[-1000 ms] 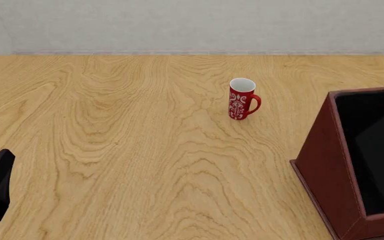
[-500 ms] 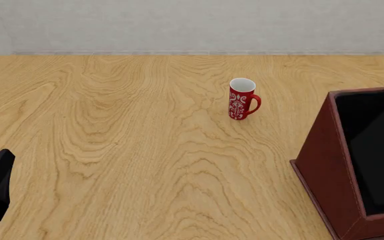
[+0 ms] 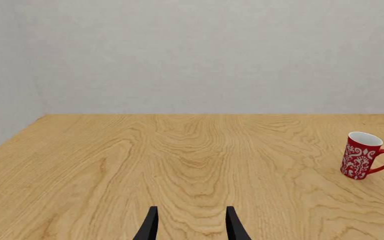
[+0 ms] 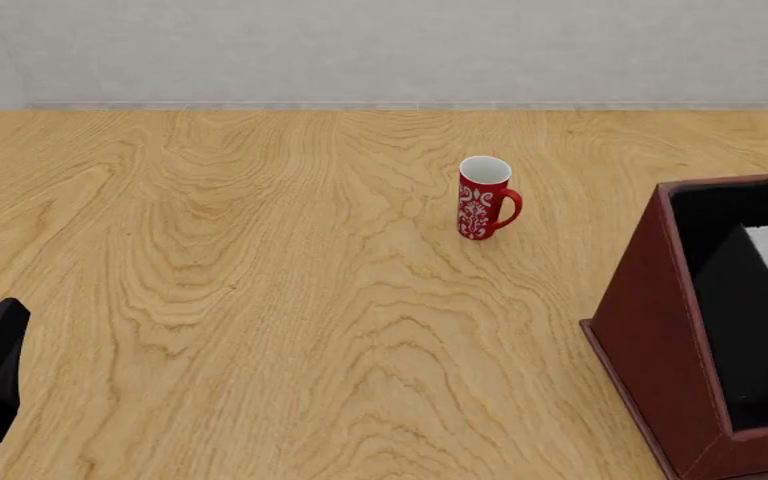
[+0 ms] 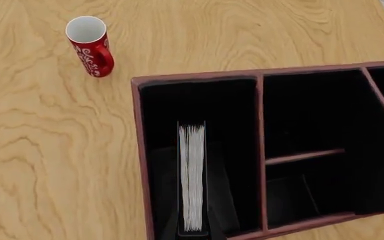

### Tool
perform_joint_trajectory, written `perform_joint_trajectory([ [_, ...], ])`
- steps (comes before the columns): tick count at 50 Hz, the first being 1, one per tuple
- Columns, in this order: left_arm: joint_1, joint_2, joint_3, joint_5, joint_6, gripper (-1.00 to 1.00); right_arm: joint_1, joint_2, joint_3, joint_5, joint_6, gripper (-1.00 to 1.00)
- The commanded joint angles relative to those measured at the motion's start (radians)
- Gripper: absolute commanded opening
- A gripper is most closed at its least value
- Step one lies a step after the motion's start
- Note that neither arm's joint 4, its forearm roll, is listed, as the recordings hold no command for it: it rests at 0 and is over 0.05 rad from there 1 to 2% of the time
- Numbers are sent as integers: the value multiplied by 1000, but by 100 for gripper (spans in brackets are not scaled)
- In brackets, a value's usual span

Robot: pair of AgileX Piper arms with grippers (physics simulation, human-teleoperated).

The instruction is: Pick up the book and place it in the left compartment of the caddy.

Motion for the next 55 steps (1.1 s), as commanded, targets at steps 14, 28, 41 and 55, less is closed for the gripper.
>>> perform_joint_trajectory([
  [14, 0, 0, 0, 0, 0, 100, -44, 158, 157, -267, 13, -100],
  [28, 0, 0, 0, 0, 0, 100, -47, 231, 217, -376, 16, -100],
  [41, 0, 0, 0, 0, 0, 100, -46, 175, 176, -294, 15, 100],
  [55, 0, 0, 0, 0, 0, 100, 2, -64, -121, 117, -11, 100],
])
